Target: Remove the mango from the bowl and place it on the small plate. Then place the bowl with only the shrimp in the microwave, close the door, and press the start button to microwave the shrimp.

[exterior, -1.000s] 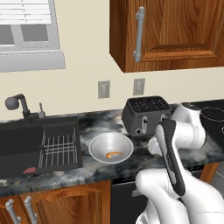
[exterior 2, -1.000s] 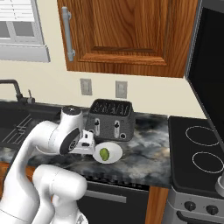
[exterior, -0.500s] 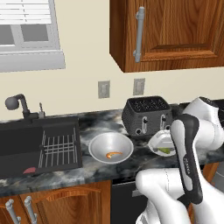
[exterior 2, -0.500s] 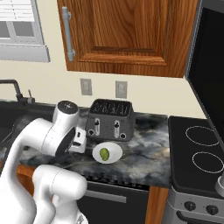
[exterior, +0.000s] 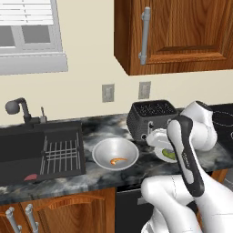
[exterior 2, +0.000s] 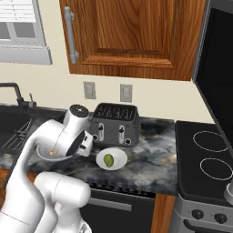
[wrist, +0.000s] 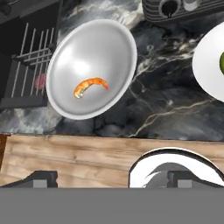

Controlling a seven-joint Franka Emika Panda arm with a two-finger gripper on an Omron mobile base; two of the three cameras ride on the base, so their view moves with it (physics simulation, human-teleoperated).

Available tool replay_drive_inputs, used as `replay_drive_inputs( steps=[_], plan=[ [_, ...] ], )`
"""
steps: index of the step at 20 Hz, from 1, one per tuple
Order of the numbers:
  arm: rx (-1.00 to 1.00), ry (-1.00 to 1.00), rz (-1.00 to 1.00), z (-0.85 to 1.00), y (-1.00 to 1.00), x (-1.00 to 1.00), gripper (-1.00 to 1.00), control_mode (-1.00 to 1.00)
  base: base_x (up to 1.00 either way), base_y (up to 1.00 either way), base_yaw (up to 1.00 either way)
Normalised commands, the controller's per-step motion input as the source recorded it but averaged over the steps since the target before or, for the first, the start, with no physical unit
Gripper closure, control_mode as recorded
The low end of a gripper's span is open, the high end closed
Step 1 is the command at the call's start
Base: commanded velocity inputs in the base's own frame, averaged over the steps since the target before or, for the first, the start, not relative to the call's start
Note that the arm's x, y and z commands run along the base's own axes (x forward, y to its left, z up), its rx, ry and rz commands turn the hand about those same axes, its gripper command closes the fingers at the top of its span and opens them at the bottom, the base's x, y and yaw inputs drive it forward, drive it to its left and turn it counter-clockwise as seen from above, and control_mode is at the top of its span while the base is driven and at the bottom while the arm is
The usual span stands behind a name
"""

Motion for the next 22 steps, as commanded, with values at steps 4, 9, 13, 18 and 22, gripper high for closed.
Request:
replay_drive_inputs(
  steps=[4, 9, 13, 18, 22],
  plan=[
    [0.02, 0.06, -0.04, -0.64, 0.16, 0.57, -1.0, -1.0, 0.0, 0.0, 0.0],
    [0.0, 0.05, -0.03, -0.53, 0.3, 0.52, -1.0, -1.0, 0.0, 0.0, 0.0],
    [0.02, 0.0, 0.0, -0.16, 0.24, 0.26, -1.0, -1.0, 0.0, 0.0, 0.0],
    [0.03, 0.0, 0.0, -0.14, 0.01, 0.14, -1.0, -1.0, 0.0, 0.0, 0.0],
    [0.02, 0.0, 0.0, -0.18, 0.01, 0.16, -1.0, -1.0, 0.0, 0.0, 0.0]
  ],
)
